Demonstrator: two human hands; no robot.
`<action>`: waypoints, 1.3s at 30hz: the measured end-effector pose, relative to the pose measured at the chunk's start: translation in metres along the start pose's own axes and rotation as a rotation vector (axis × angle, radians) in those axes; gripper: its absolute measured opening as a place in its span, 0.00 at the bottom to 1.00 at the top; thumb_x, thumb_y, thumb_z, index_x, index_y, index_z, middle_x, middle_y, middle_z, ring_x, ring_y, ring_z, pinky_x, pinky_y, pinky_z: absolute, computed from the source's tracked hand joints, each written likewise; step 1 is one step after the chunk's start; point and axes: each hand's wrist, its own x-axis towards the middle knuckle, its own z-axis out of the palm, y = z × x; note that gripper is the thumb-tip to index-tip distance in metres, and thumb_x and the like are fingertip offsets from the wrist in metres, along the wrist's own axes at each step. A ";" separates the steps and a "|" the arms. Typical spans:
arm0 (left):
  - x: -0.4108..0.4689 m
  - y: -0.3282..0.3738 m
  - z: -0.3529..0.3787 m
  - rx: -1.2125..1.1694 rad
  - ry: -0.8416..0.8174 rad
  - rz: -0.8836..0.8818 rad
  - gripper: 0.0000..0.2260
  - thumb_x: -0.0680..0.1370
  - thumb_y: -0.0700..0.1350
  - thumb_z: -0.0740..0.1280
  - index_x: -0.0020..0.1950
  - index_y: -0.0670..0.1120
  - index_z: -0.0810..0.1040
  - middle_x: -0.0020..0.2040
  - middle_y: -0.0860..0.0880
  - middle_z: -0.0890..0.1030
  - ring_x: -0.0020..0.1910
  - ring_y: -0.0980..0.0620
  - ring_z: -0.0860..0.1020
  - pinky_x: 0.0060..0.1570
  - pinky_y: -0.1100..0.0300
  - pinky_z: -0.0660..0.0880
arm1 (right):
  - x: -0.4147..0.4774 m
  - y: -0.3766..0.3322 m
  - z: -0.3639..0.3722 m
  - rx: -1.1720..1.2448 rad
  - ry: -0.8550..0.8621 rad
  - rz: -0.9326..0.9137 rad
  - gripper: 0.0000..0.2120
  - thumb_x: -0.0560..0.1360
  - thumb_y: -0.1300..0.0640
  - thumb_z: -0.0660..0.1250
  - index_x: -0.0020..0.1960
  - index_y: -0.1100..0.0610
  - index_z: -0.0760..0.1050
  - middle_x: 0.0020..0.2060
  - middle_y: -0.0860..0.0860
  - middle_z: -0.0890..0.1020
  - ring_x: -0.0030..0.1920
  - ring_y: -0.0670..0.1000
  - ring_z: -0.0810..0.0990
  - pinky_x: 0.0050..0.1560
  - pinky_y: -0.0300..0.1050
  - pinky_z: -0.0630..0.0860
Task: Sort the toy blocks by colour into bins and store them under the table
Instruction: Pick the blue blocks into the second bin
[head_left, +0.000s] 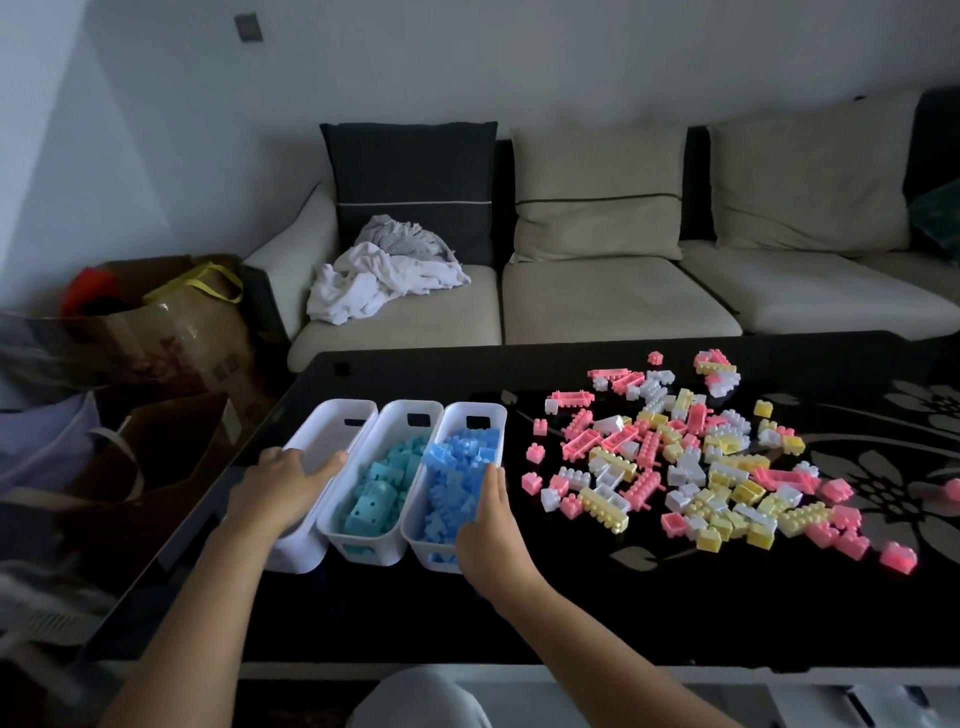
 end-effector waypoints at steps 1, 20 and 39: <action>0.001 -0.002 0.000 -0.008 0.040 -0.029 0.37 0.74 0.70 0.52 0.69 0.43 0.69 0.66 0.41 0.70 0.62 0.40 0.72 0.58 0.48 0.70 | 0.000 -0.003 0.003 -0.021 -0.008 0.000 0.39 0.73 0.73 0.51 0.77 0.54 0.39 0.76 0.49 0.47 0.76 0.52 0.53 0.70 0.51 0.67; 0.026 -0.070 -0.029 0.064 0.347 -0.166 0.08 0.76 0.34 0.62 0.52 0.36 0.78 0.50 0.35 0.78 0.50 0.35 0.76 0.45 0.46 0.73 | 0.029 -0.044 0.039 -0.274 -0.178 -0.007 0.35 0.77 0.67 0.53 0.77 0.55 0.38 0.77 0.48 0.41 0.73 0.51 0.61 0.60 0.37 0.69; 0.021 -0.060 -0.044 -0.031 0.288 -0.236 0.11 0.77 0.40 0.66 0.54 0.34 0.79 0.51 0.34 0.80 0.52 0.34 0.77 0.43 0.49 0.71 | 0.033 -0.037 0.029 -0.223 -0.134 -0.052 0.33 0.78 0.59 0.59 0.77 0.52 0.46 0.72 0.50 0.63 0.66 0.51 0.71 0.55 0.40 0.74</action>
